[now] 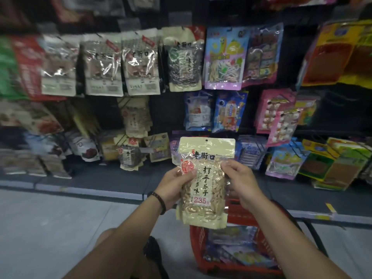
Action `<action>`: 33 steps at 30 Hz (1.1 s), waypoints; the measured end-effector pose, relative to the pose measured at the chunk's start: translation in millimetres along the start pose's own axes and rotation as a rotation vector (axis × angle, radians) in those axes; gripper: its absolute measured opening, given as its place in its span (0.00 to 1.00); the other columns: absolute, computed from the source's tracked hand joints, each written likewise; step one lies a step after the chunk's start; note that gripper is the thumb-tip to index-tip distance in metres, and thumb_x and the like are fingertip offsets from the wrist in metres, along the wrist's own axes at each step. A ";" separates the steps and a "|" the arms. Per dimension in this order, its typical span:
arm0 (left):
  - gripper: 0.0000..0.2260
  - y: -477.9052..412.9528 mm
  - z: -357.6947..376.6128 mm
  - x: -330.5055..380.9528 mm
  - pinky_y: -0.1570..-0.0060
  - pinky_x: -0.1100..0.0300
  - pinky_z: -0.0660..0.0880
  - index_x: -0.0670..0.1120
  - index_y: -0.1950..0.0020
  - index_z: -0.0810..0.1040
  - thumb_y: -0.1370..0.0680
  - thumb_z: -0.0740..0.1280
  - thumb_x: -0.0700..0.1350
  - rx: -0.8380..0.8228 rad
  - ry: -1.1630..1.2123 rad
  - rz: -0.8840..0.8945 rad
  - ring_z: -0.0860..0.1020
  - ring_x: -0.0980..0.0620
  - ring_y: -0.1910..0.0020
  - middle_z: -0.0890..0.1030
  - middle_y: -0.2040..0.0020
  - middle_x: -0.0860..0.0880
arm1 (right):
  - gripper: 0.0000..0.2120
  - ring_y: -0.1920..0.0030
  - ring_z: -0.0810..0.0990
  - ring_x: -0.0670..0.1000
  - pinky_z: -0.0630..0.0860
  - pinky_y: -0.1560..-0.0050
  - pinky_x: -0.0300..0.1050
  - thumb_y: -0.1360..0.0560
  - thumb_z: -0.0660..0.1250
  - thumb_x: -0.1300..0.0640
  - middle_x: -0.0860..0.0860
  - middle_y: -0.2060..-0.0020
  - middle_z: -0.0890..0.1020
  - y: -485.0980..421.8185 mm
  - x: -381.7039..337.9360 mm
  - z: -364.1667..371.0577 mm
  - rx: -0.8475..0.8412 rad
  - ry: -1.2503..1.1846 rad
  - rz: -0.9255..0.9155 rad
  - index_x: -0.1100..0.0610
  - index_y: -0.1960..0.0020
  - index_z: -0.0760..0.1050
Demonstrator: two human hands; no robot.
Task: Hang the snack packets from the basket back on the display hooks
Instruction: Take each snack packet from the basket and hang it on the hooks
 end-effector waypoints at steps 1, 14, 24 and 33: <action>0.12 3.0 -12.9 3.1 0.61 0.58 0.81 0.41 0.41 0.81 0.21 0.75 0.44 0.024 0.005 0.013 0.86 0.52 0.61 0.87 0.56 0.48 | 0.09 0.54 0.87 0.53 0.83 0.57 0.50 0.15 0.68 0.51 0.50 0.55 0.90 -4.6 -5.8 12.3 -0.005 0.024 -0.031 0.50 0.47 0.87; 0.23 -25.1 -205.1 34.8 0.36 0.43 0.81 0.48 0.39 0.83 0.32 0.81 0.53 0.366 -0.074 0.184 0.87 0.48 0.44 0.89 0.47 0.49 | 0.16 0.53 0.90 0.61 0.86 0.50 0.70 0.25 0.81 0.57 0.58 0.51 0.90 -65.3 30.0 210.5 -0.399 0.168 0.079 0.59 0.41 0.80; 0.20 -98.0 -349.2 -3.4 0.48 0.56 0.77 0.62 0.42 0.77 0.30 0.81 0.59 0.882 -0.048 0.264 0.79 0.56 0.40 0.81 0.41 0.59 | 0.23 0.43 0.89 0.52 0.85 0.39 0.60 0.26 0.81 0.49 0.48 0.44 0.89 -203.4 40.1 365.2 -0.386 0.231 0.001 0.52 0.34 0.80; 0.38 -198.6 -378.5 -35.0 0.49 0.46 0.86 0.80 0.34 0.67 0.26 0.79 0.43 0.741 0.230 0.189 0.86 0.60 0.50 0.83 0.39 0.59 | 0.10 0.46 0.90 0.50 0.87 0.44 0.62 0.21 0.78 0.56 0.47 0.47 0.90 -313.1 41.7 441.0 -0.388 0.294 -0.150 0.48 0.42 0.81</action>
Point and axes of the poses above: each hand's wrist, its own y-axis away from the middle knuckle, its own z-axis out of the palm, x = y × z, the point moved 9 cm from there along -y, towards the middle knuckle
